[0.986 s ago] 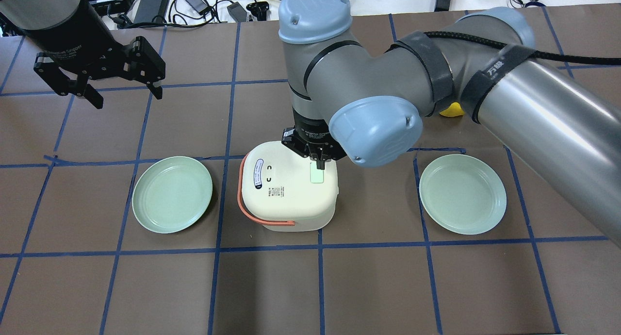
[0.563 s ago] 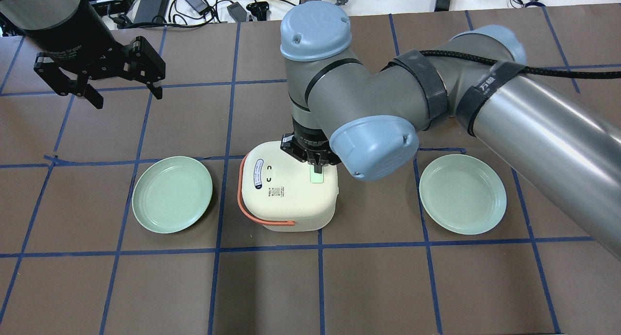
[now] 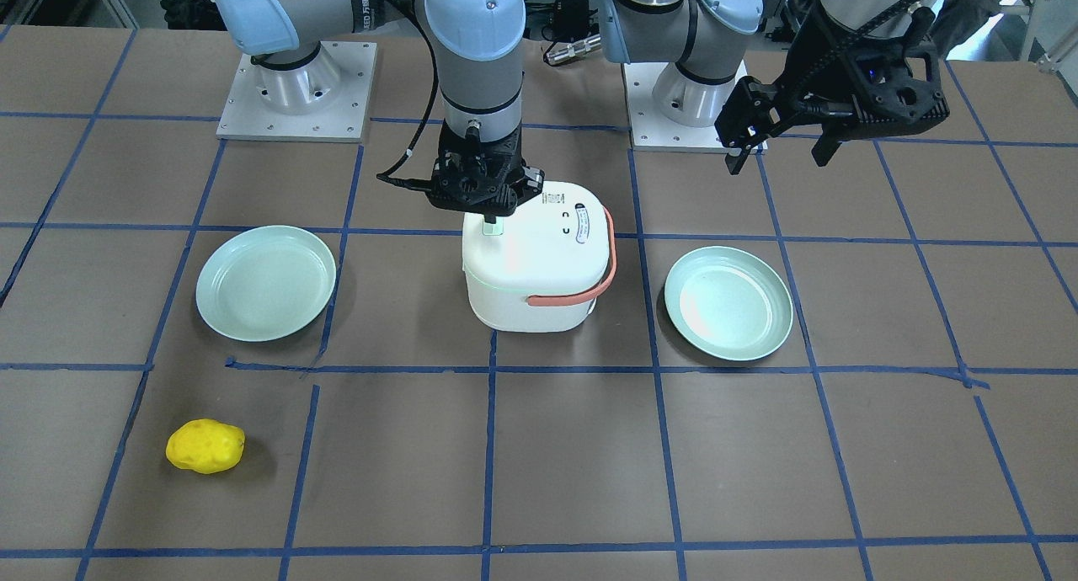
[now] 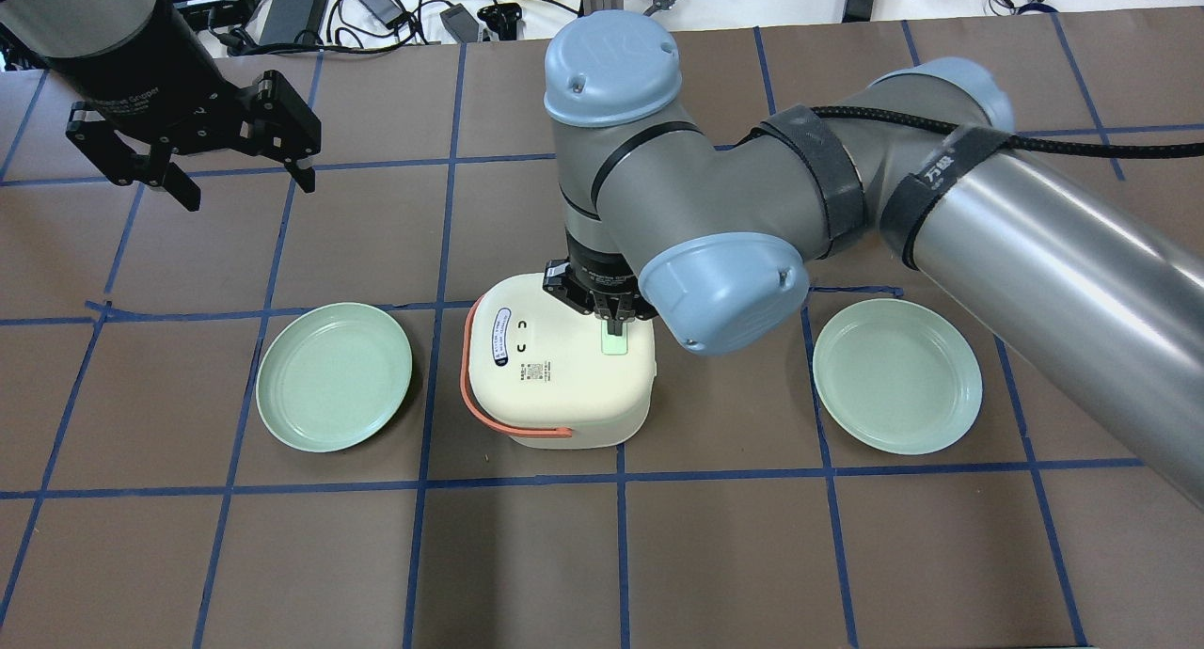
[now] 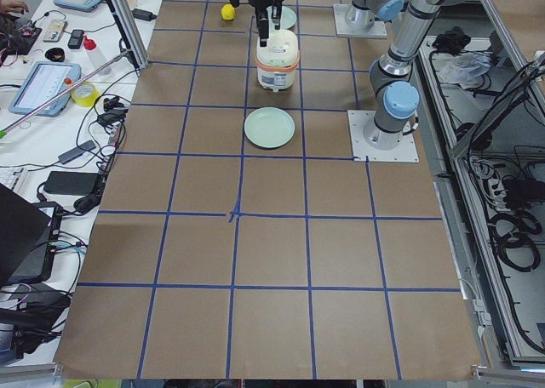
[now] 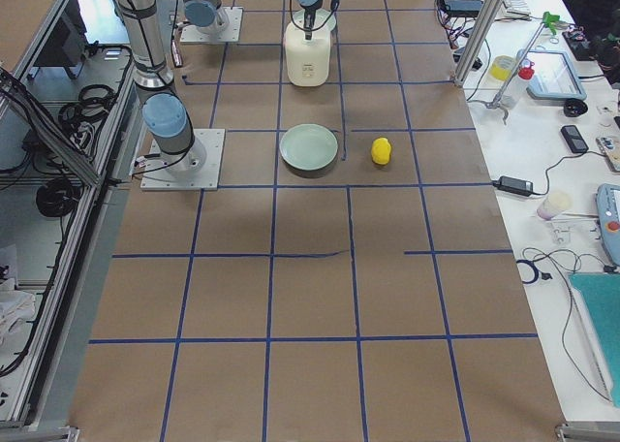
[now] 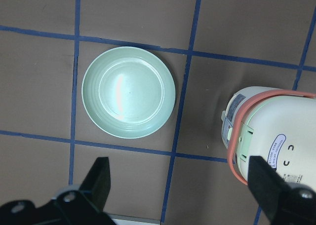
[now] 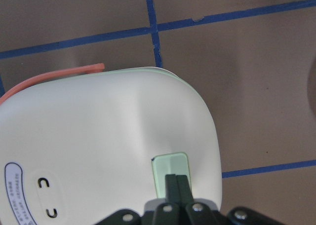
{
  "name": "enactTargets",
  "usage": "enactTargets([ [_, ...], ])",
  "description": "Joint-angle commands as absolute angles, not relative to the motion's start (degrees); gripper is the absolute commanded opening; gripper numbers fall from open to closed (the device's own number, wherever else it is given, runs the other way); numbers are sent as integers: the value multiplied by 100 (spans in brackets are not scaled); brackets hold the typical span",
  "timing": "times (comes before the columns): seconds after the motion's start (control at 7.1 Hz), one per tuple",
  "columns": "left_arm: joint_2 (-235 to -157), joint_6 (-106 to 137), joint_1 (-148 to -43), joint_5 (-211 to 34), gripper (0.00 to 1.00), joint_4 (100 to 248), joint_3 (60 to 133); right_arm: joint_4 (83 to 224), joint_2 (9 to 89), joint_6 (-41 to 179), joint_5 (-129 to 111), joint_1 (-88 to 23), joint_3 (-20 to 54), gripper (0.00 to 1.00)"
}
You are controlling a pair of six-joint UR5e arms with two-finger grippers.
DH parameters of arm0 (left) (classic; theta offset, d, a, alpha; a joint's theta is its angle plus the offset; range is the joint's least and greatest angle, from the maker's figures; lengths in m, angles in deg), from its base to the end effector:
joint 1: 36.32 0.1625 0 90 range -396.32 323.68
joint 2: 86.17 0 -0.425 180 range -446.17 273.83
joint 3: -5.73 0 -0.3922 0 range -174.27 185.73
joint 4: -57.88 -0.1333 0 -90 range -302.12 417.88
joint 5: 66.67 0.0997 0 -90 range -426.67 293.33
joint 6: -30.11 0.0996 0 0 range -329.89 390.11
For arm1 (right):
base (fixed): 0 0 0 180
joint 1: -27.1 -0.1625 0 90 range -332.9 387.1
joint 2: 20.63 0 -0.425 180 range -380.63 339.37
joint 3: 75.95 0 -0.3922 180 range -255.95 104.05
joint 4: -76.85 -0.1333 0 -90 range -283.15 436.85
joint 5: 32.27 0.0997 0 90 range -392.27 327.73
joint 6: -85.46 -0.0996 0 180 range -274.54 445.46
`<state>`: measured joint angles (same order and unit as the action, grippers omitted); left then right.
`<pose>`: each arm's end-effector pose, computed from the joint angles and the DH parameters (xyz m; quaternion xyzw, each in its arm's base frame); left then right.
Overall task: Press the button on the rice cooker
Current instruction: 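Press down on the green button with the closed right gripper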
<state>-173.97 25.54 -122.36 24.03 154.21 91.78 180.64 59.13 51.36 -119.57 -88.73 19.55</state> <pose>-0.0991 -0.4810 0.5293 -0.0744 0.9972 0.0015 0.0061 0.3635 -0.4343 0.3715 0.0725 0.9969 0.0265 0.0119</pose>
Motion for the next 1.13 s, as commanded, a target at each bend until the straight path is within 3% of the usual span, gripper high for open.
enactTargets([
  [0.0,-17389,2554,-12228,2403,100,15420,9178,18074,5891,5145,-11964,-8874,1958,0],
  [0.99,-17397,2554,-12228,2403,100,15420,9178,18337,5900,5162,-11999,-8874,2196,0],
])
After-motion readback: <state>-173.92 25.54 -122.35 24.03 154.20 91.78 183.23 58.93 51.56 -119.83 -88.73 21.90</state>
